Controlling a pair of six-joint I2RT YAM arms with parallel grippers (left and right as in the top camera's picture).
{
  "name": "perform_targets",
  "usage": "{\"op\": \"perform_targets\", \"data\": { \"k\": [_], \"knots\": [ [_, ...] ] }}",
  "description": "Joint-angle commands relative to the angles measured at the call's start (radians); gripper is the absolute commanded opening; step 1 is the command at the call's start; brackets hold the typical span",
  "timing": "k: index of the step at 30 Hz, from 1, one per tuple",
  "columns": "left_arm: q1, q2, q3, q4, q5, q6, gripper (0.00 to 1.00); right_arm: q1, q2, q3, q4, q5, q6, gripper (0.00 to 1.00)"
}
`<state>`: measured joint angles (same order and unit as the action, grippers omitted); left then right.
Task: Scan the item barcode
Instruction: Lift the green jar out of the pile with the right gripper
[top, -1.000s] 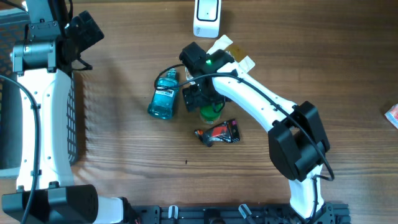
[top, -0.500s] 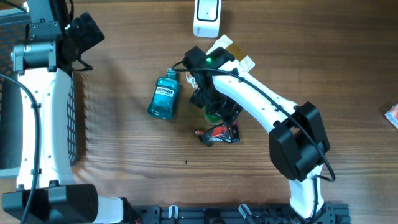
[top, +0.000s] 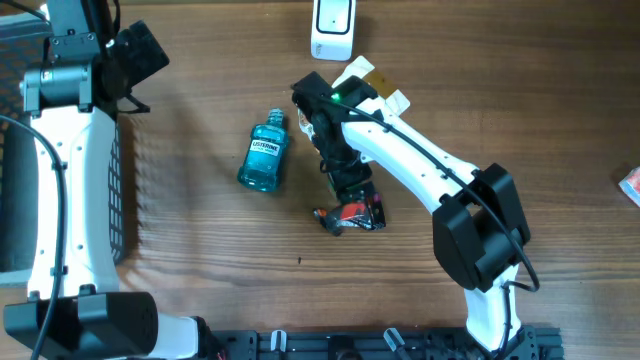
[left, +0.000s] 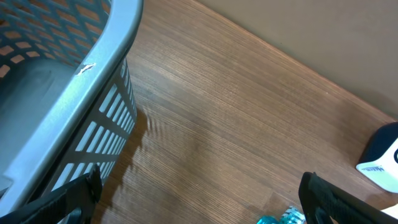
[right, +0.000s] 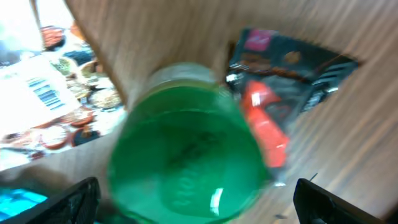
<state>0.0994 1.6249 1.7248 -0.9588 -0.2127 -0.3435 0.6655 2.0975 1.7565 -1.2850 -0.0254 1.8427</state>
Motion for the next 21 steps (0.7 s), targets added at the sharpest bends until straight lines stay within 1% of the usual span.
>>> {"op": "perform_targets", "data": {
  "k": [1, 4, 12, 13, 18, 21],
  "knots": [
    [0.004, 0.012, -0.006, -0.003, -0.006, -0.005, 1.00, -0.004, -0.020, -0.040, 0.077, 0.002, 0.121, 1.00],
    [0.004, 0.012, -0.006, -0.003, -0.006, -0.005, 1.00, -0.004, -0.020, -0.069, 0.107, 0.002, 0.122, 1.00],
    [0.004, 0.012, -0.006, -0.003, -0.006, -0.005, 1.00, -0.004, -0.019, -0.123, 0.122, 0.002, 0.123, 1.00],
    [0.004, 0.012, -0.006, -0.003, -0.006, -0.005, 1.00, -0.004, -0.019, -0.127, 0.122, 0.002, 0.121, 0.96],
    [0.004, 0.012, -0.006, -0.008, -0.006, -0.005, 1.00, -0.004, -0.018, -0.129, 0.115, 0.018, 0.093, 0.86],
    [0.004, 0.012, -0.006, -0.007, -0.006, -0.005, 1.00, -0.004, -0.018, -0.129, 0.115, 0.042, 0.051, 0.72]
  ]
}}
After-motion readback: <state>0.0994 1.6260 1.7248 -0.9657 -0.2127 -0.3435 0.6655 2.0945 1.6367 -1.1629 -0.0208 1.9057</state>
